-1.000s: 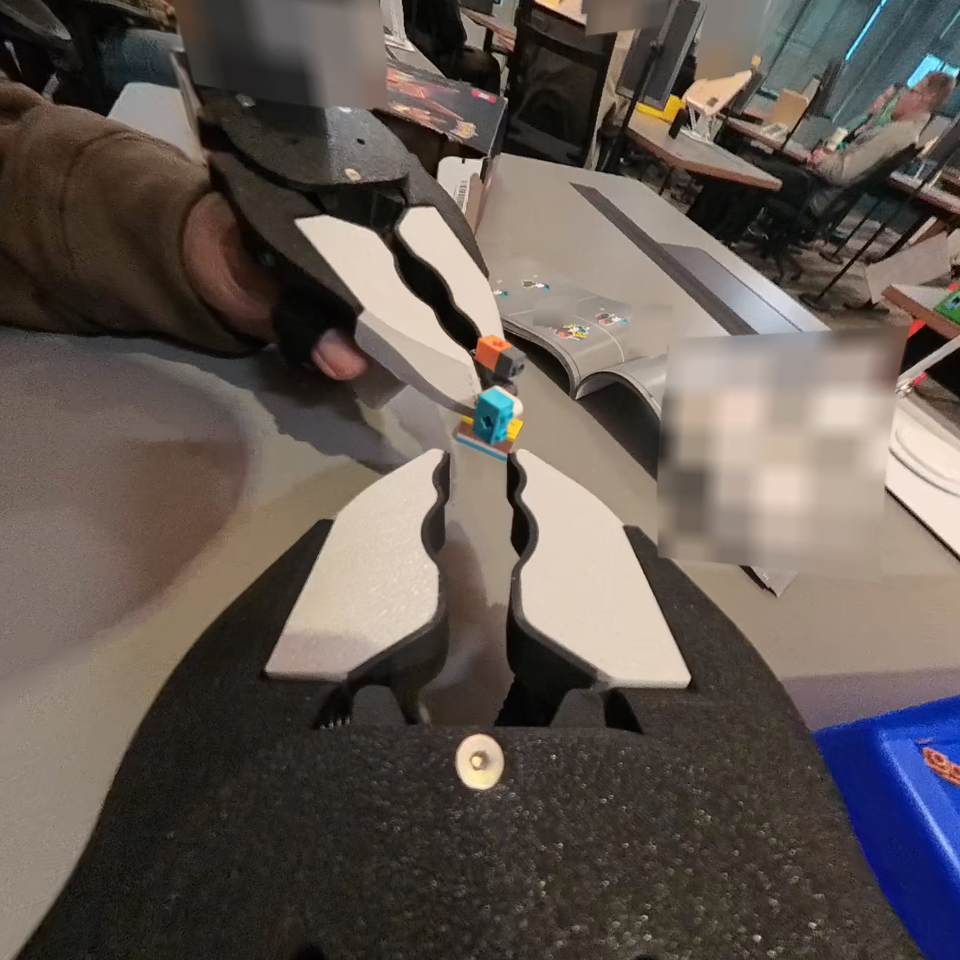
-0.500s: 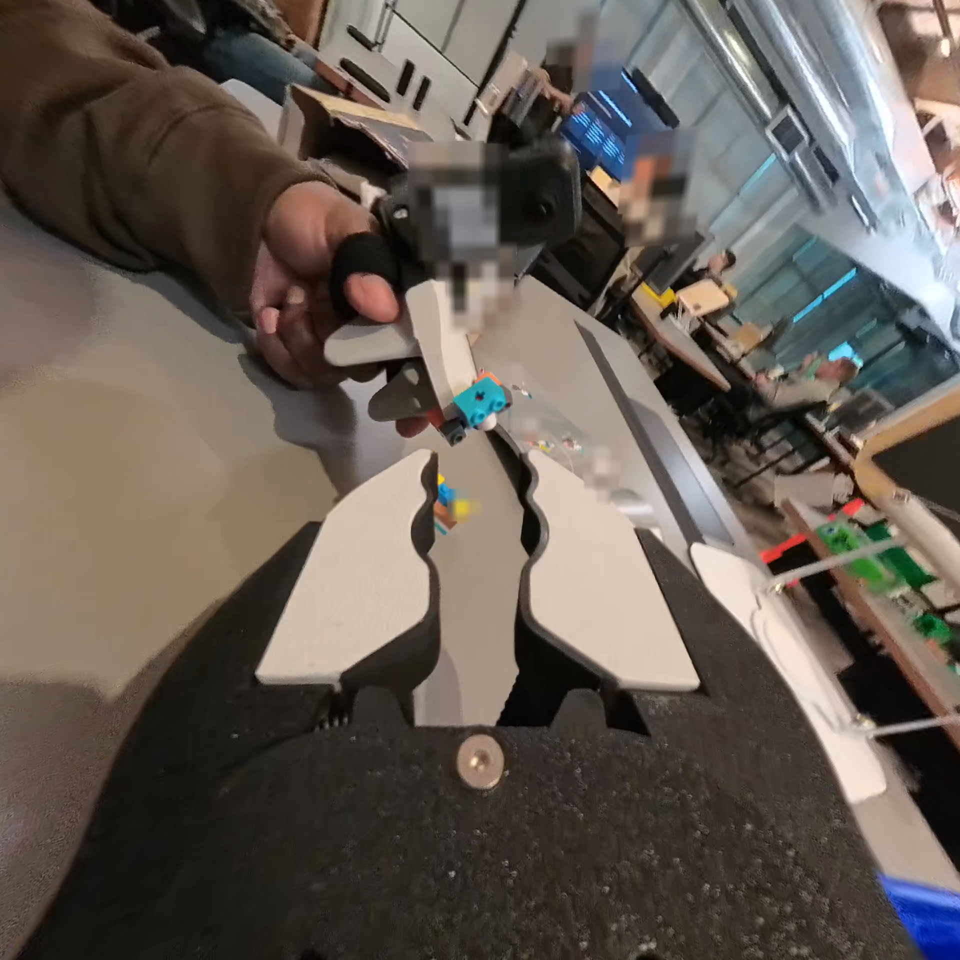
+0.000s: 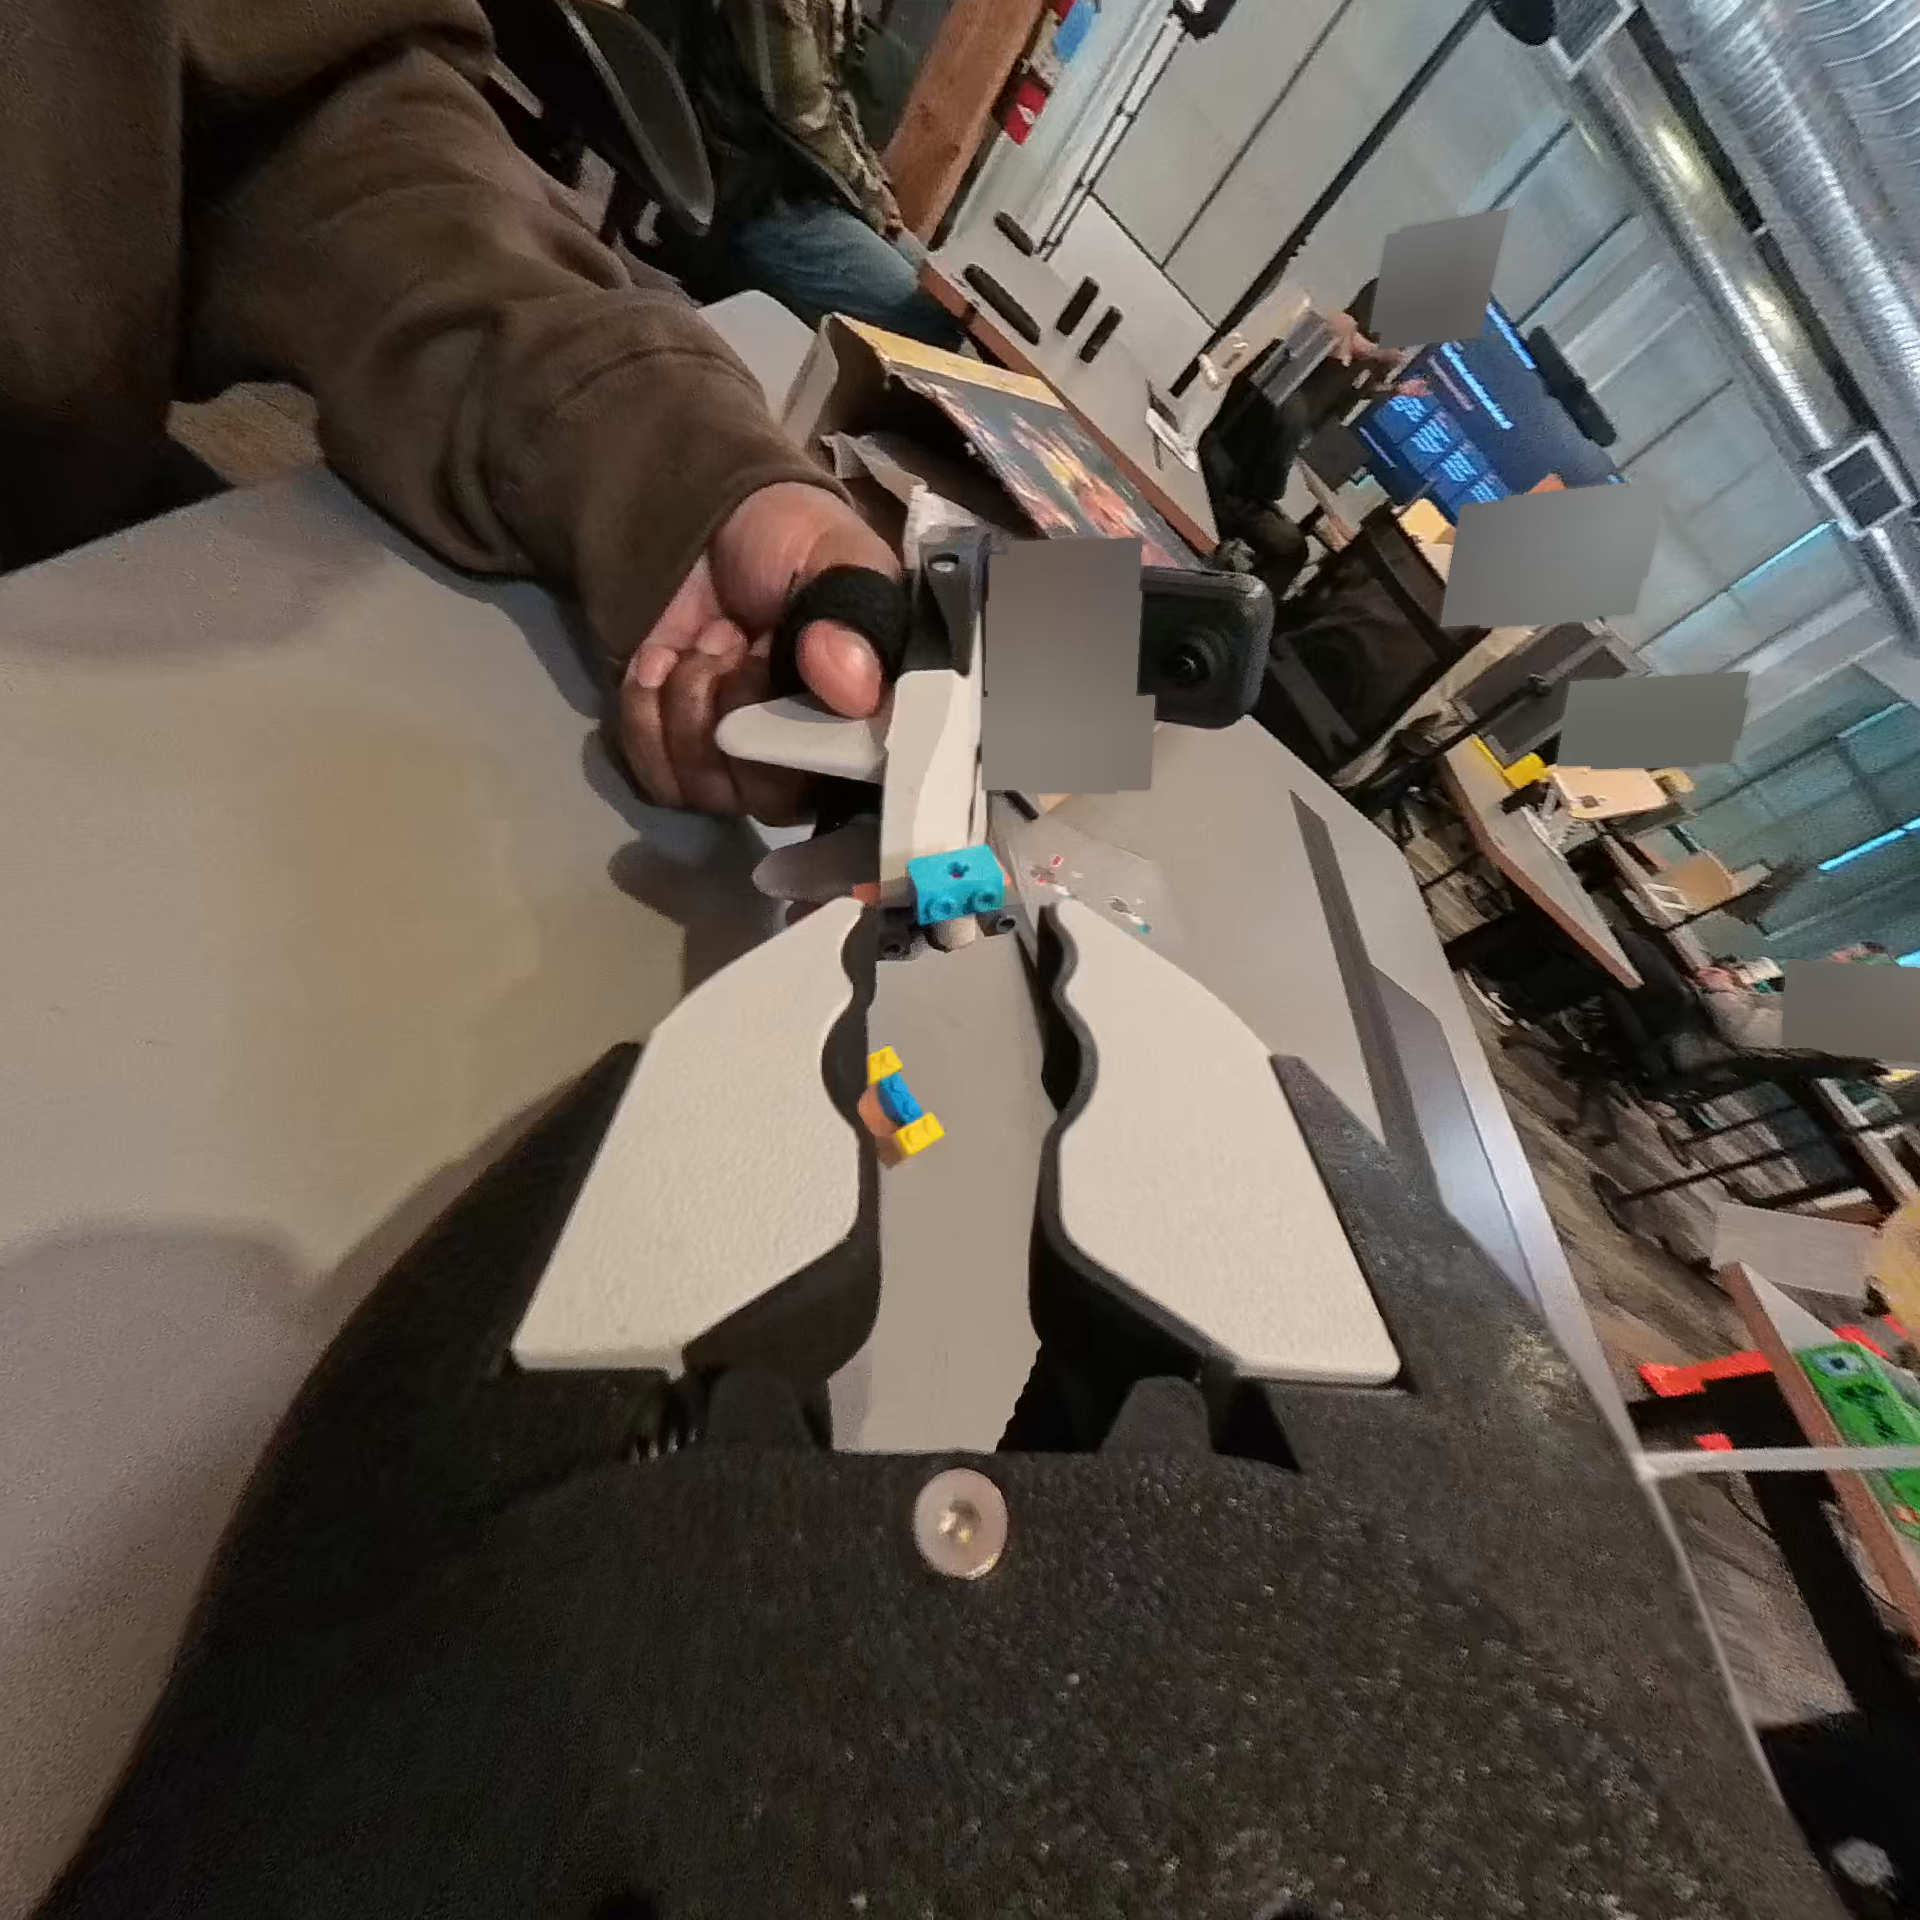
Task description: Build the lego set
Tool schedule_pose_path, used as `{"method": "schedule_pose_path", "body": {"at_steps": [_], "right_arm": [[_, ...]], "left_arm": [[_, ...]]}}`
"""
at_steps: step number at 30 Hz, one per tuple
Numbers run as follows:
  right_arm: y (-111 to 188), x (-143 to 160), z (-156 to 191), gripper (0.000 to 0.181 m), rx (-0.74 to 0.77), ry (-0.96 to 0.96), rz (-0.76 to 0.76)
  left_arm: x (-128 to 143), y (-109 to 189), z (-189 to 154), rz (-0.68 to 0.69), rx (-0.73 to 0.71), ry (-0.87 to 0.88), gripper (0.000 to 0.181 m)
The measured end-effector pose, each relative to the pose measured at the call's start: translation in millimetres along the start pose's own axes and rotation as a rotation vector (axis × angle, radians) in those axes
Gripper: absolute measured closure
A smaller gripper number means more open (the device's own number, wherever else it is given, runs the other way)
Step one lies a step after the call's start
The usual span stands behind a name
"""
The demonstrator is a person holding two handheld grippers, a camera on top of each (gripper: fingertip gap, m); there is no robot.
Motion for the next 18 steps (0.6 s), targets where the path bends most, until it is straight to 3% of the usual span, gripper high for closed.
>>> {"method": "schedule_pose_path", "body": {"at_steps": [18], "right_arm": [[-3,-2,18,0.165,-0.099,-0.053,-0.052]], "left_arm": [[15,-6,-2,0.096,0.020,0.058,0.173]]}}
Point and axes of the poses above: each gripper's, where its closed fingertips meet, y back along the fingers, x out of its underside, z = x × y across the jaws, the point moved 1 cm from there along y, back along the fingers, and after that the axes turned 1 degree about y, right-handed, at the moved point
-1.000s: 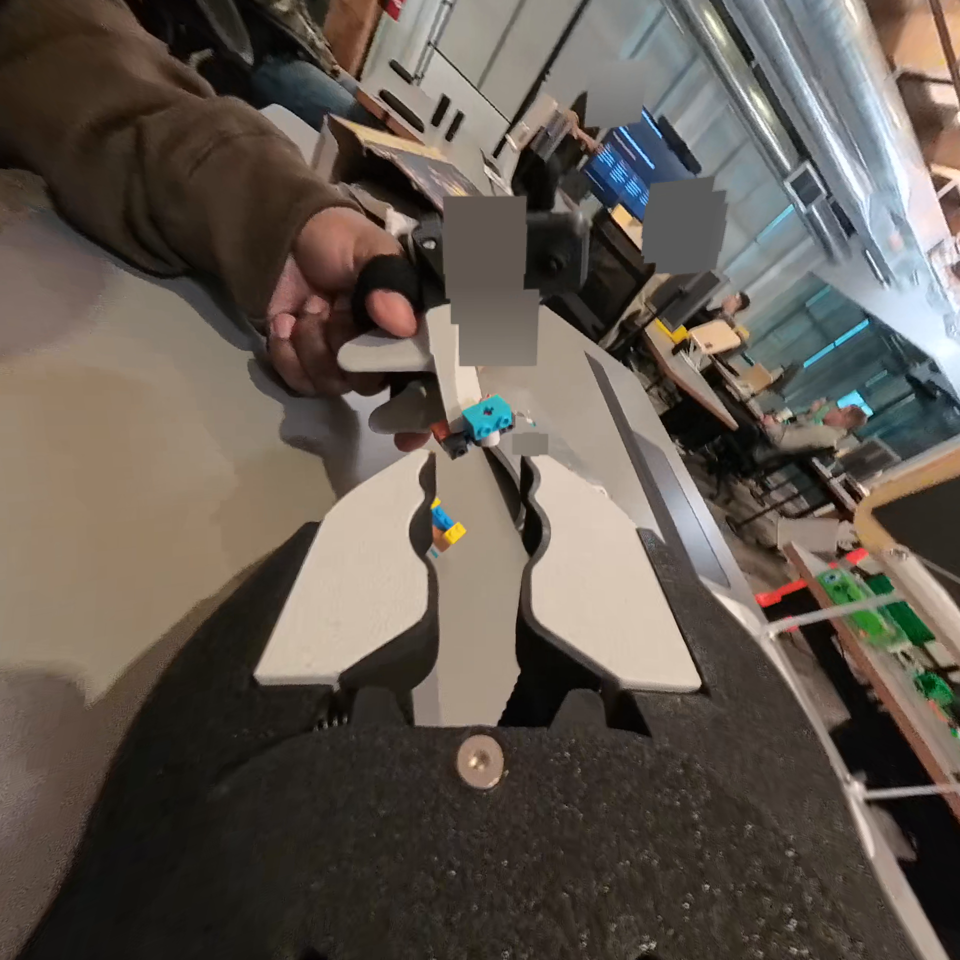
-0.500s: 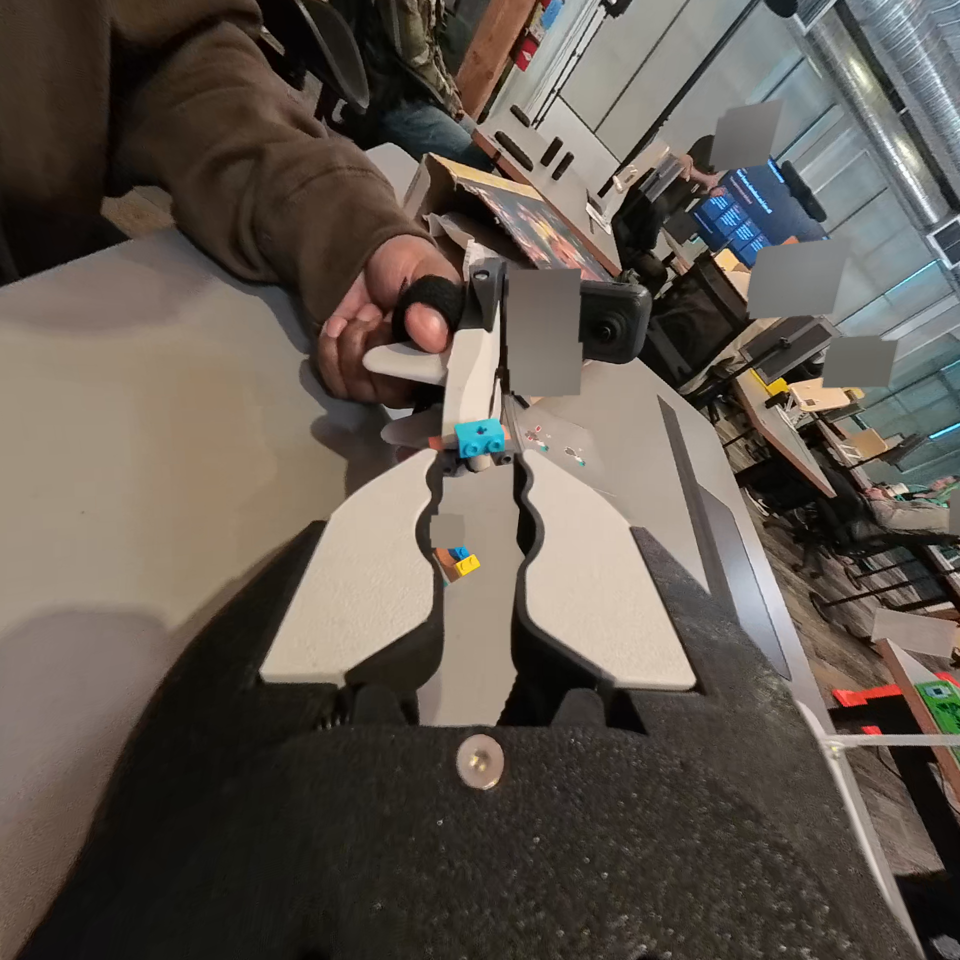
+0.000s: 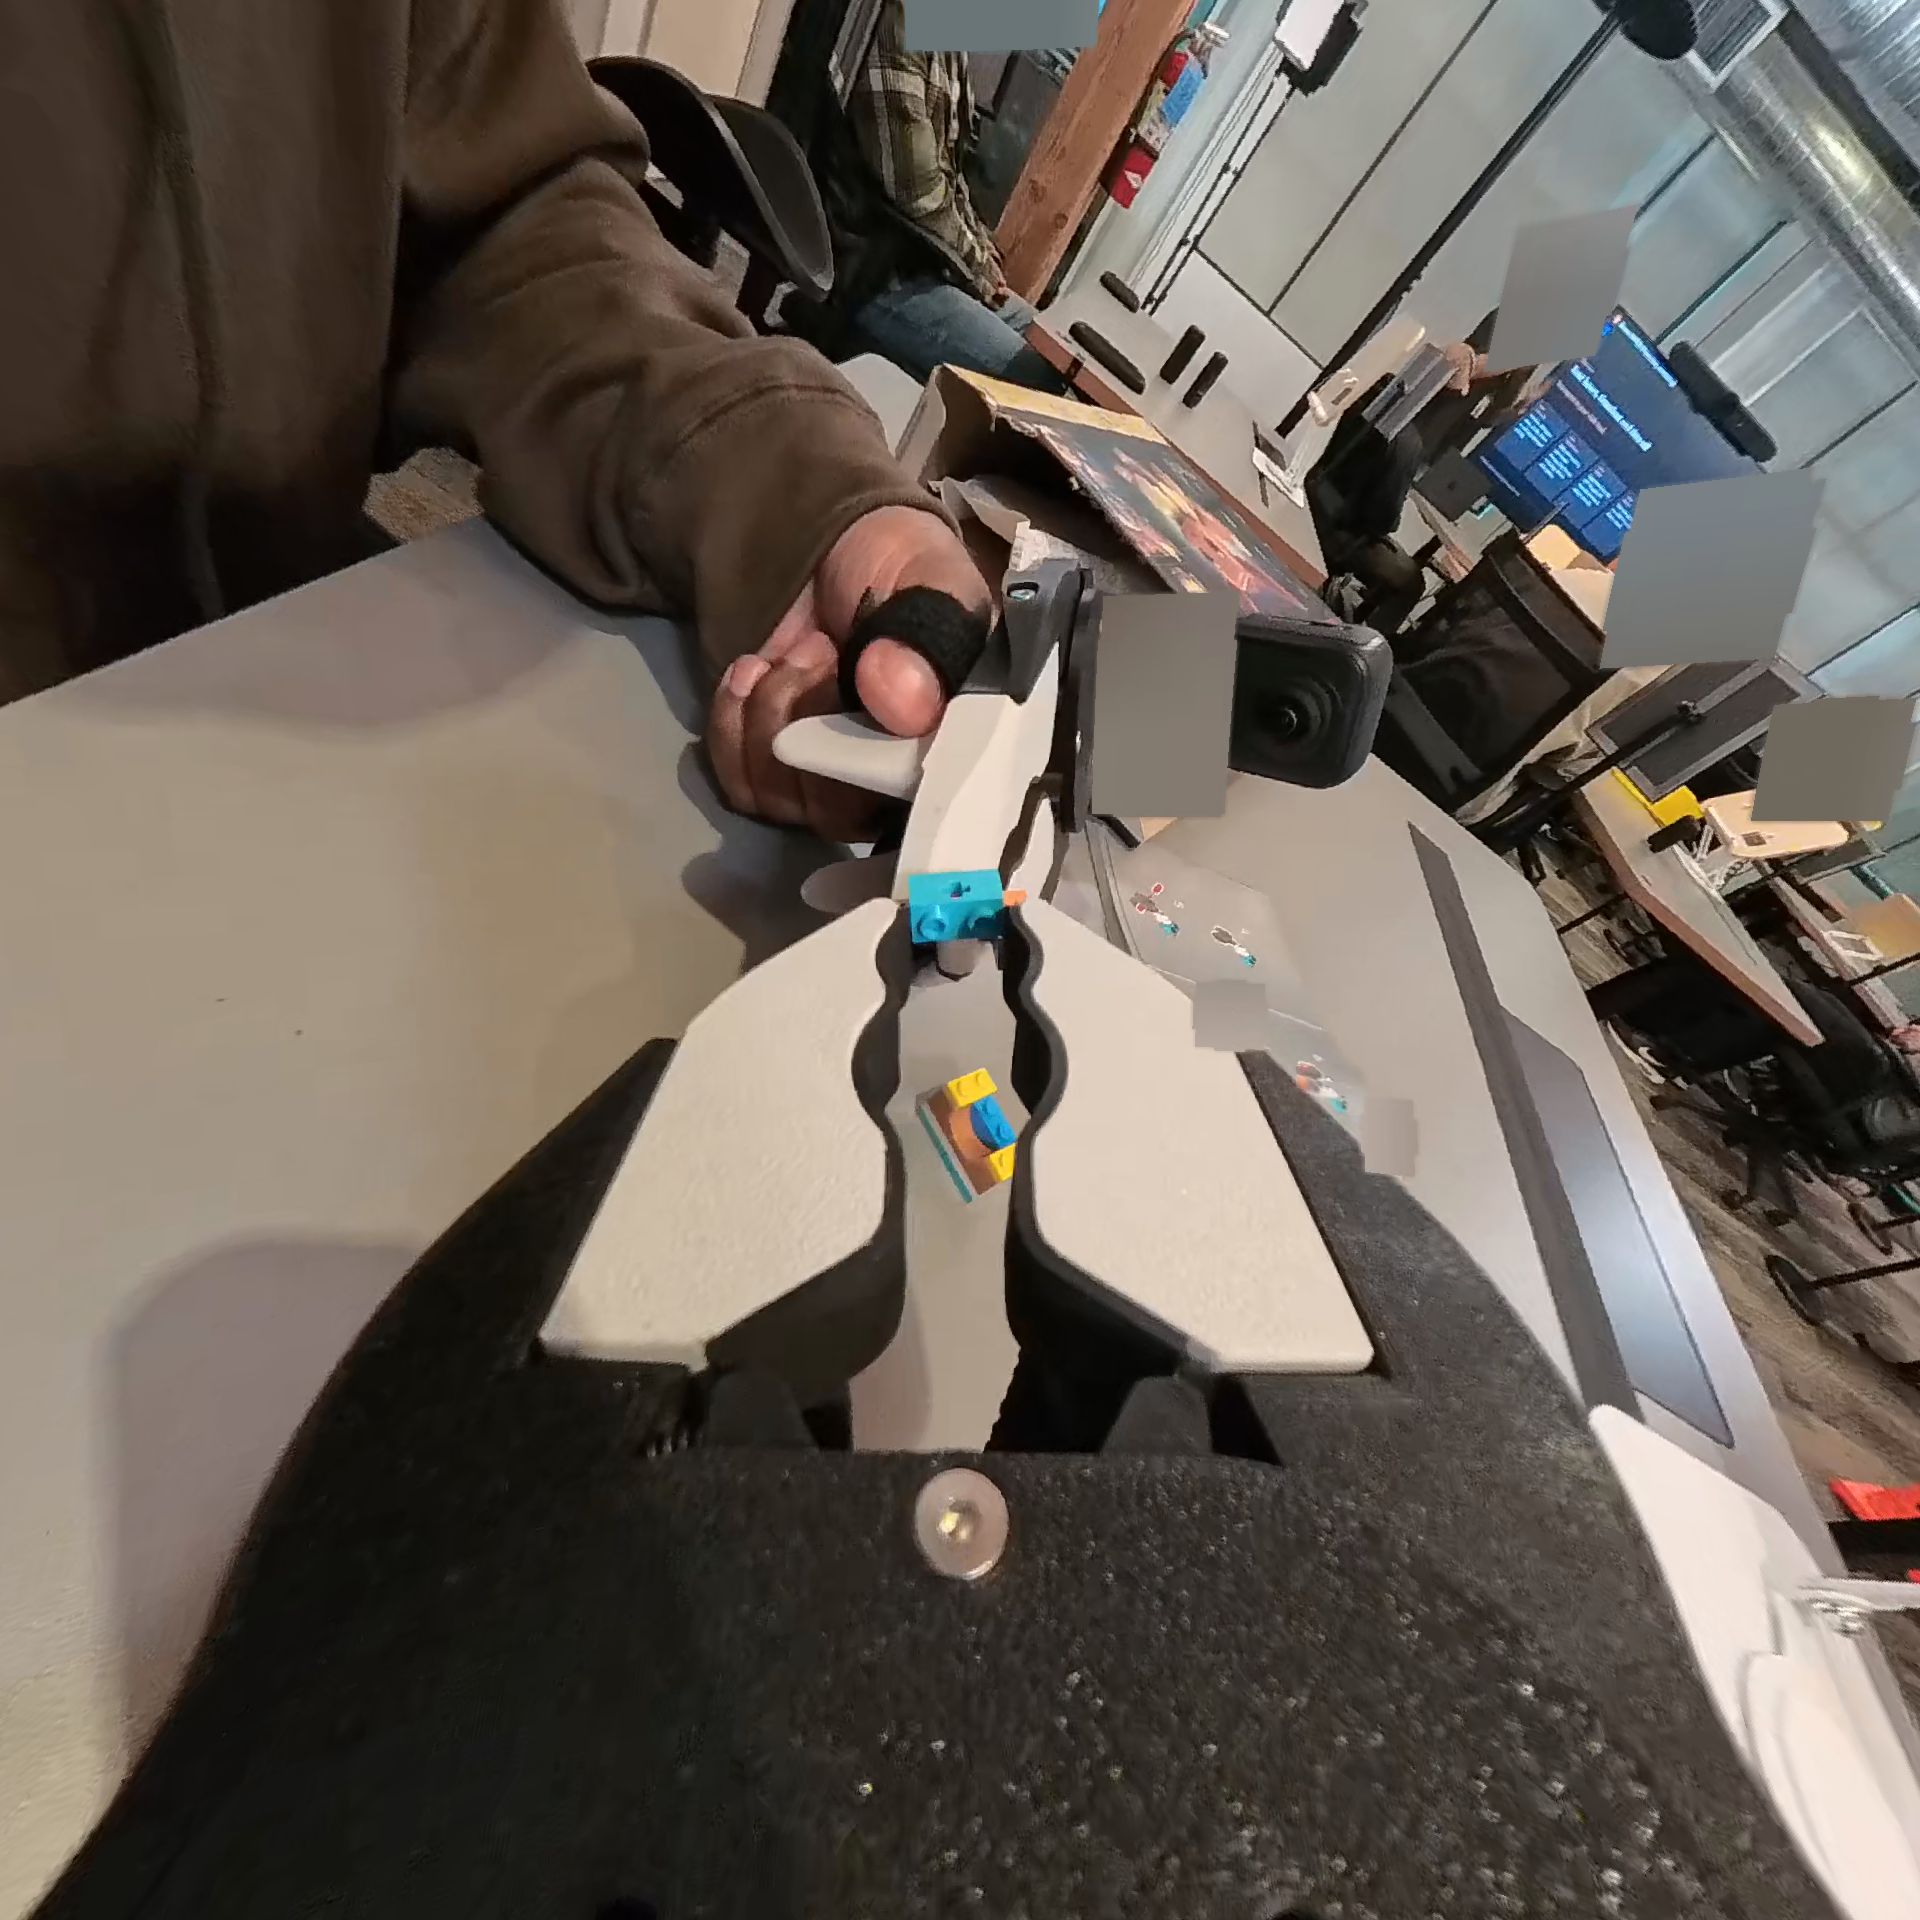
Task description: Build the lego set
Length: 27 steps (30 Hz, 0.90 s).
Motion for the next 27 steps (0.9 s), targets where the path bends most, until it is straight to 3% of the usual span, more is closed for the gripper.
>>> {"method": "schedule_pose_path", "body": {"at_steps": [6,11,15,20,27], "right_arm": [[4,3,-4,0.165,0.032,-0.082,-0.008],[11,16,-15,0.165,0.046,-0.197,0.025],[15,29,-19,0.165,0.039,-0.280,0.057],[17,40,-18,0.165,0.013,-0.348,0.088],[21,50,-14,0.165,-0.019,-0.415,0.079]], "left_arm": [[-4,10,9,0.002,-0.090,-0.060,0.153],[-15,42,29,0.092,-0.343,-0.439,0.138],[-17,61,65,0.331,-0.571,-0.746,0.129],[-6,54,89,0.607,-0.594,-0.888,0.129],[-2,44,100,0.754,-0.496,-0.965,0.131]]}}
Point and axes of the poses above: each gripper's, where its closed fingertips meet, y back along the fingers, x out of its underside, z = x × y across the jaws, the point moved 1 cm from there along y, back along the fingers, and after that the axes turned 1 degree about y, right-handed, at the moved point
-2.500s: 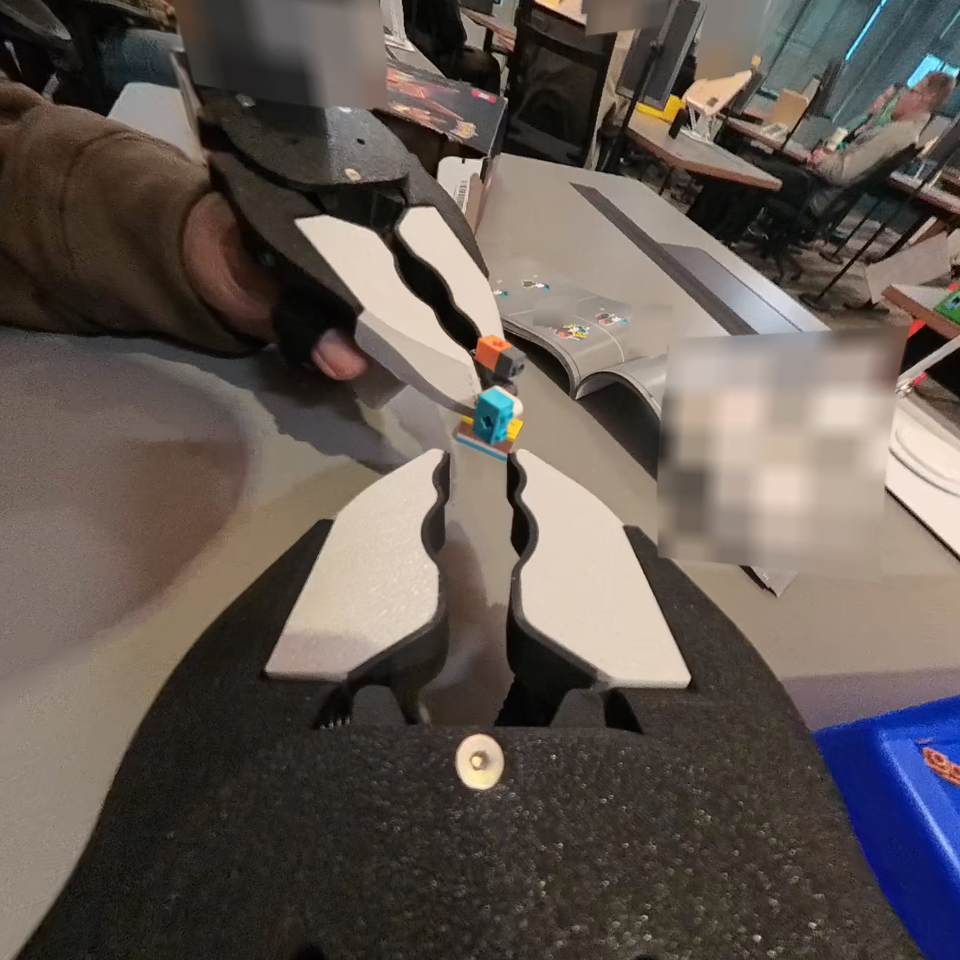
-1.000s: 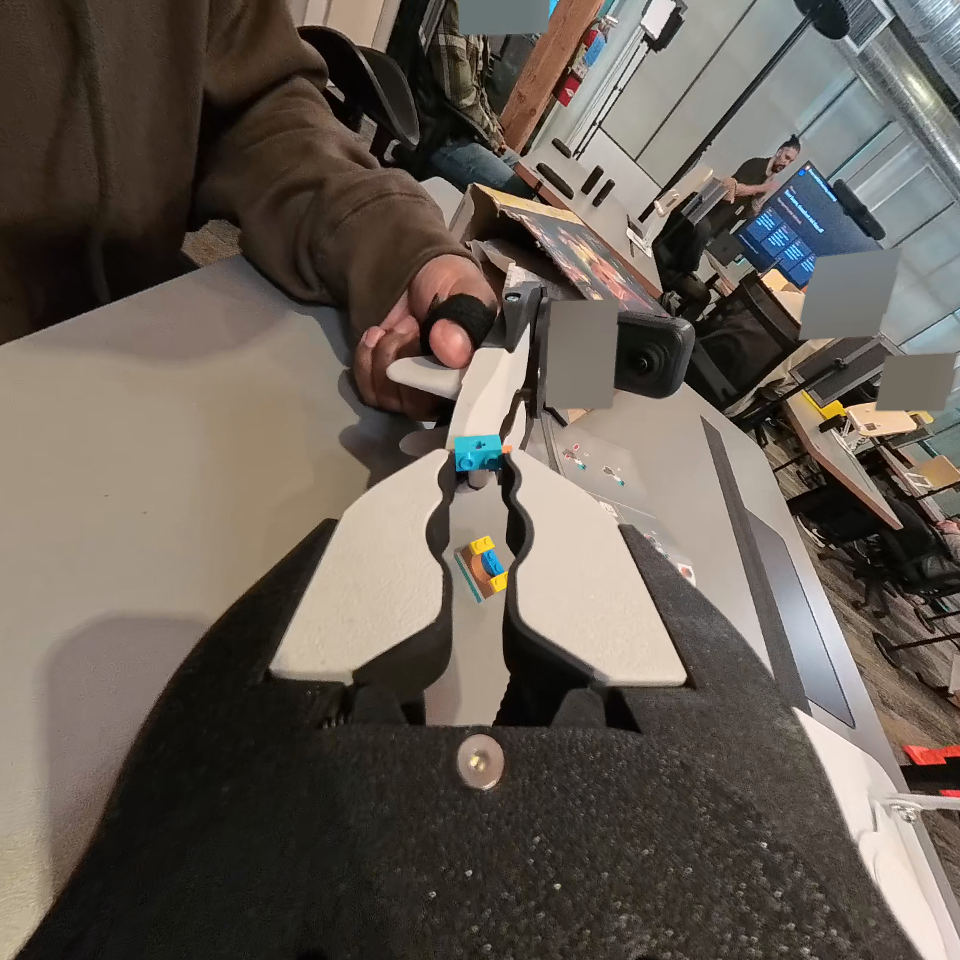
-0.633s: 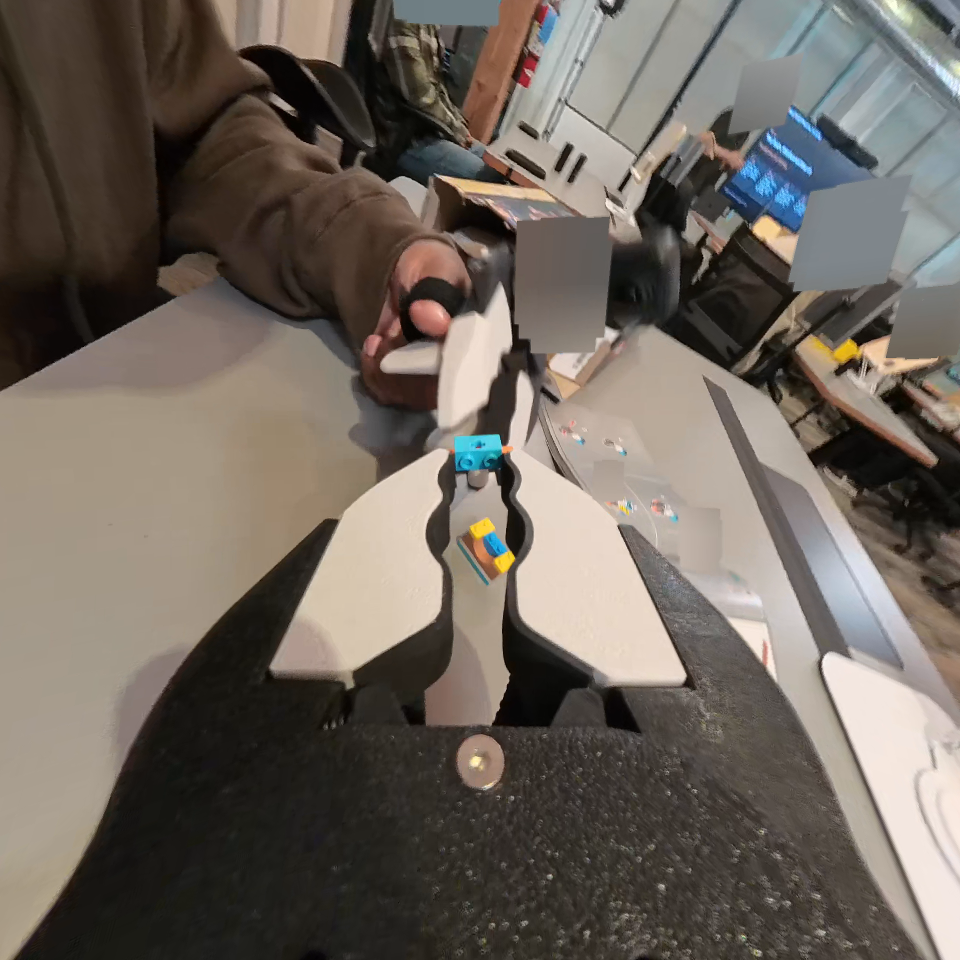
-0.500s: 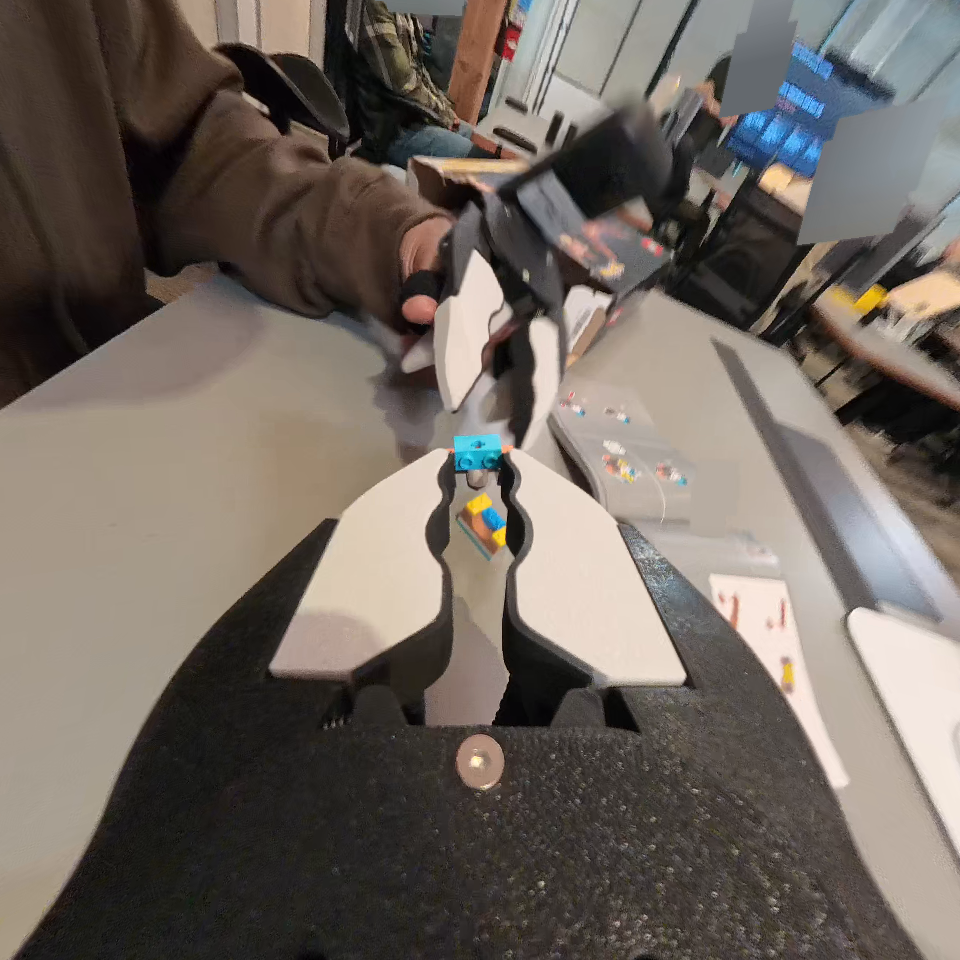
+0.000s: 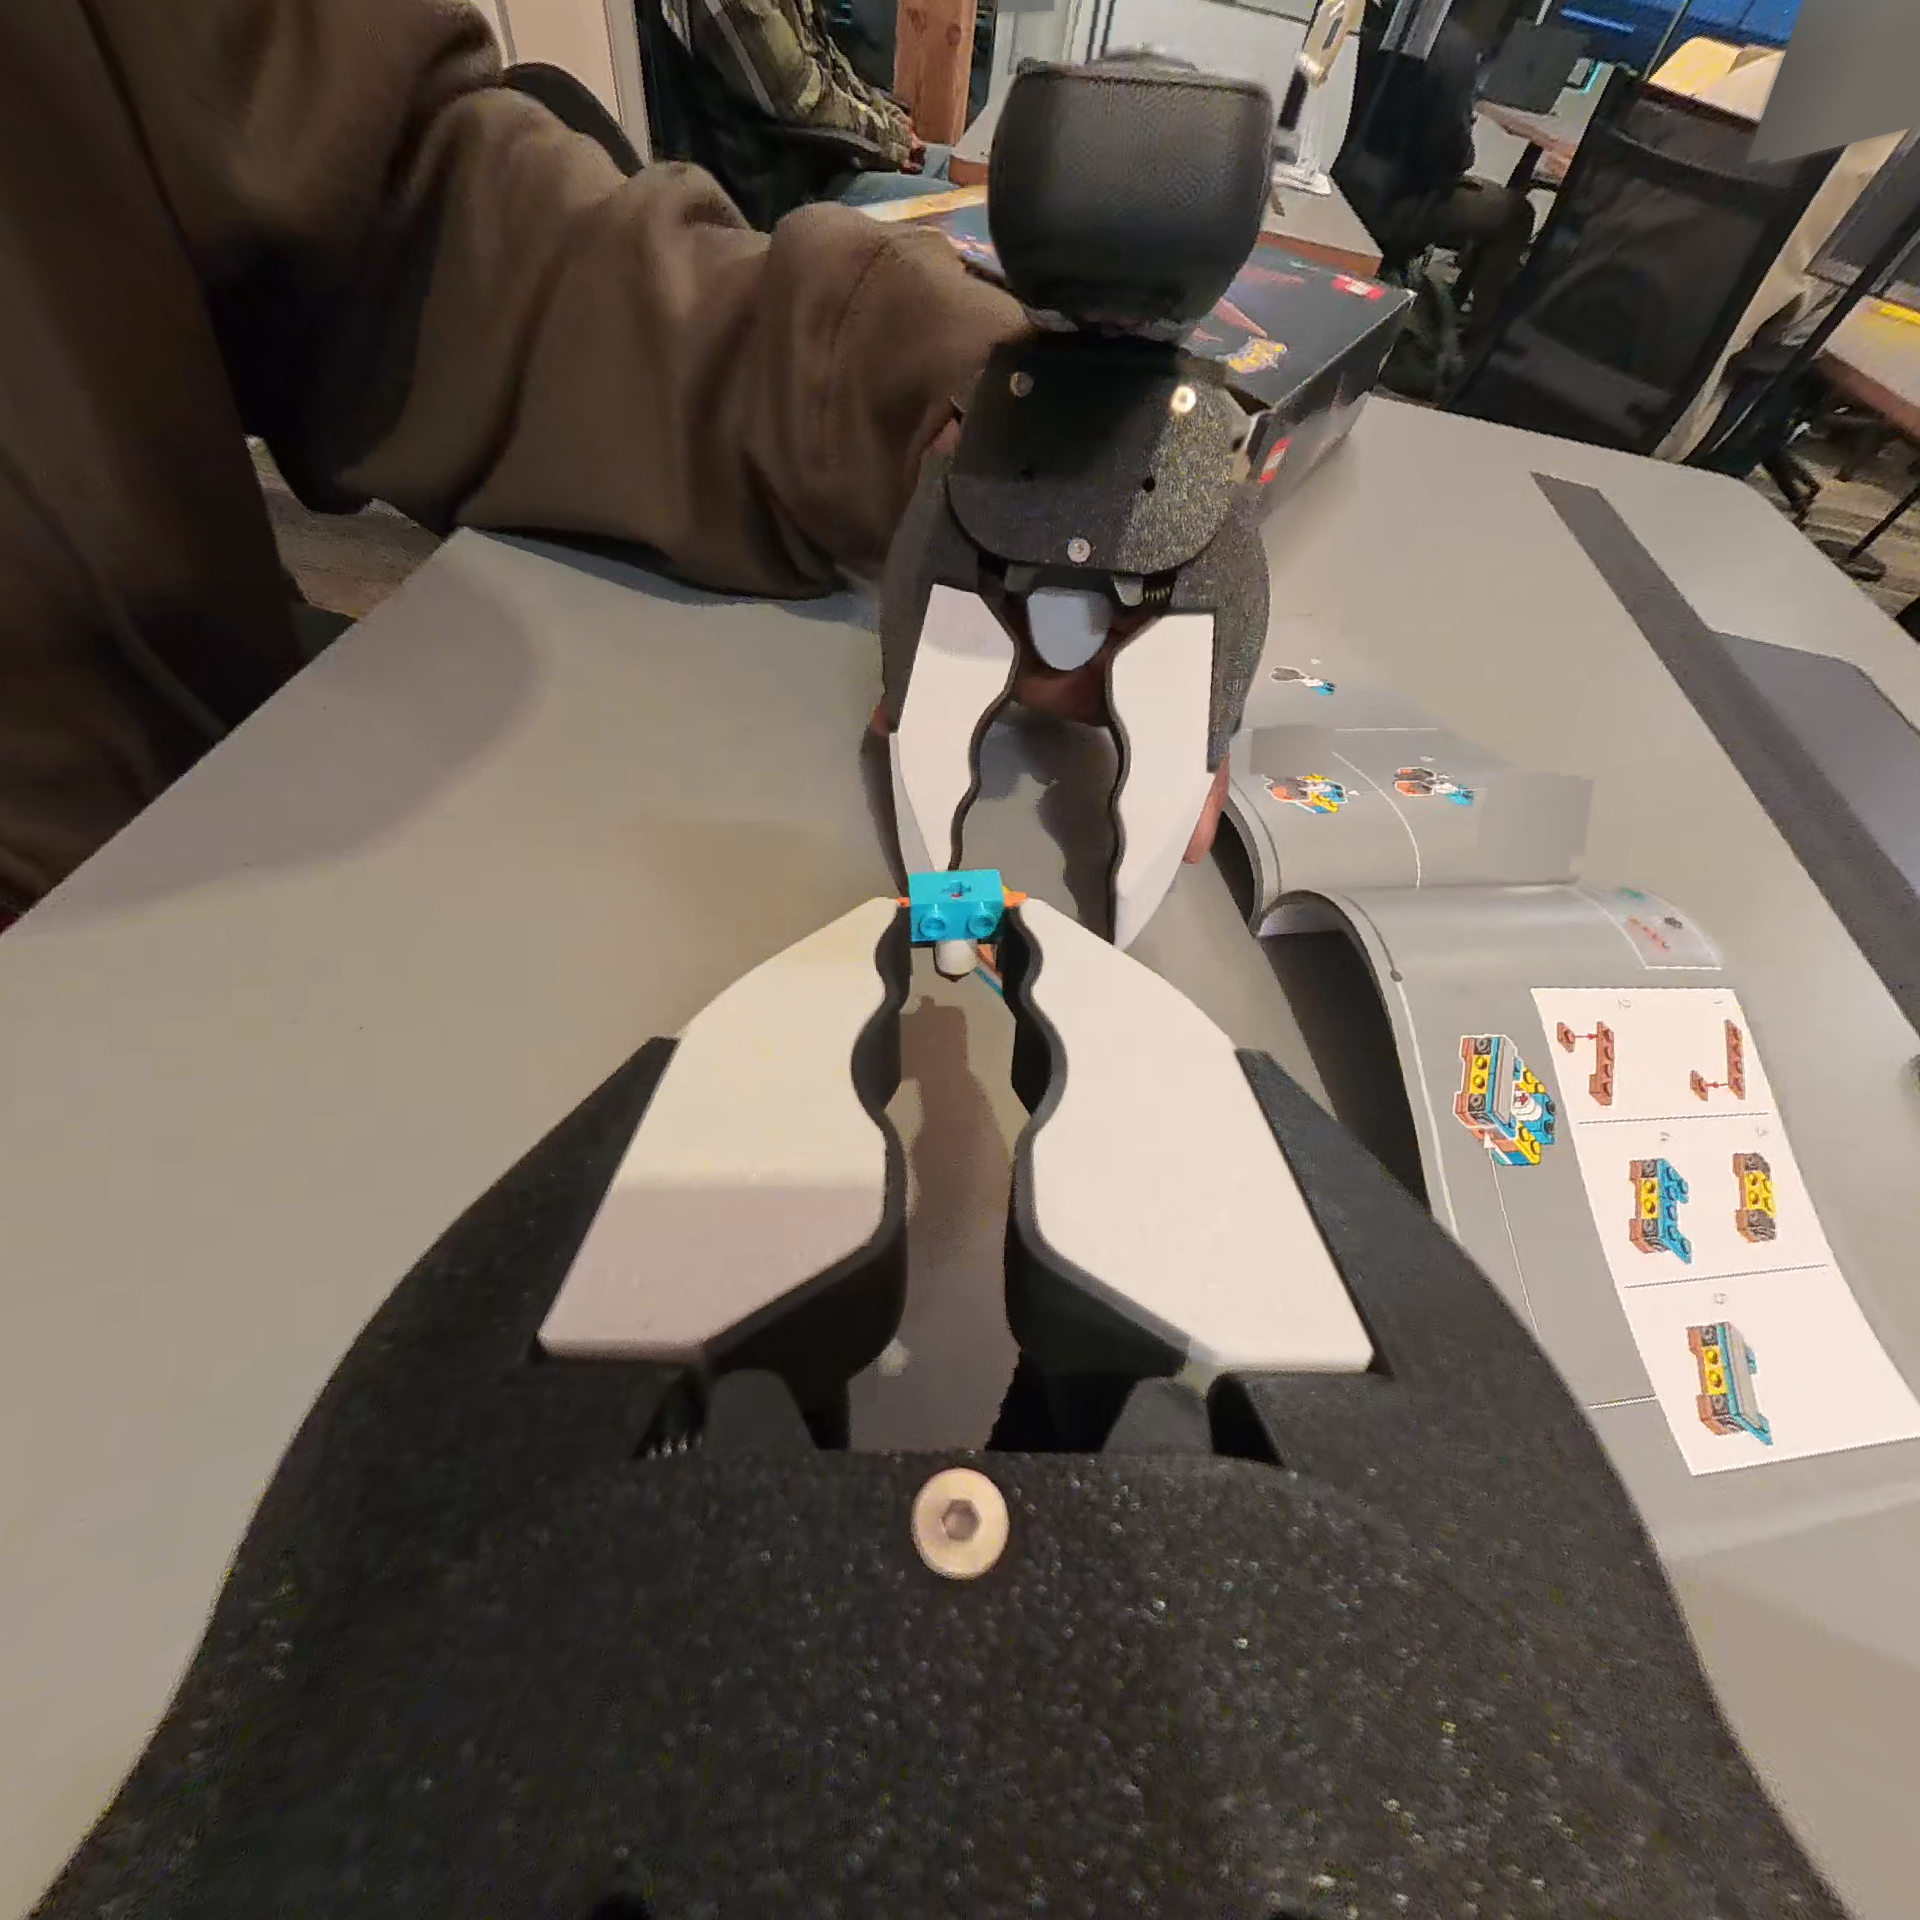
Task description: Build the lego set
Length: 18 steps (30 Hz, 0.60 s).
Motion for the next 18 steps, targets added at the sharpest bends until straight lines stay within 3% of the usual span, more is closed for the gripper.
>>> {"method": "schedule_pose_path", "body": {"at_steps": [7,10,13,18], "right_arm": [[0,5,-3,0.165,-0.005,-0.027,0.015],[2,9,-7,0.165,0.000,-0.037,0.032],[-2,8,-6,0.165,0.007,-0.047,0.057],[4,9,-11,0.165,0.011,-0.055,0.066]], "left_arm": [[-9,-8,-6,-0.039,0.055,-0.042,0.144],[-14,-10,-10,-0.055,0.016,-0.029,0.144],[-21,-18,-10,-0.028,-0.068,0.095,0.144],[-27,-22,-20,-0.008,-0.106,0.141,0.127]]}}
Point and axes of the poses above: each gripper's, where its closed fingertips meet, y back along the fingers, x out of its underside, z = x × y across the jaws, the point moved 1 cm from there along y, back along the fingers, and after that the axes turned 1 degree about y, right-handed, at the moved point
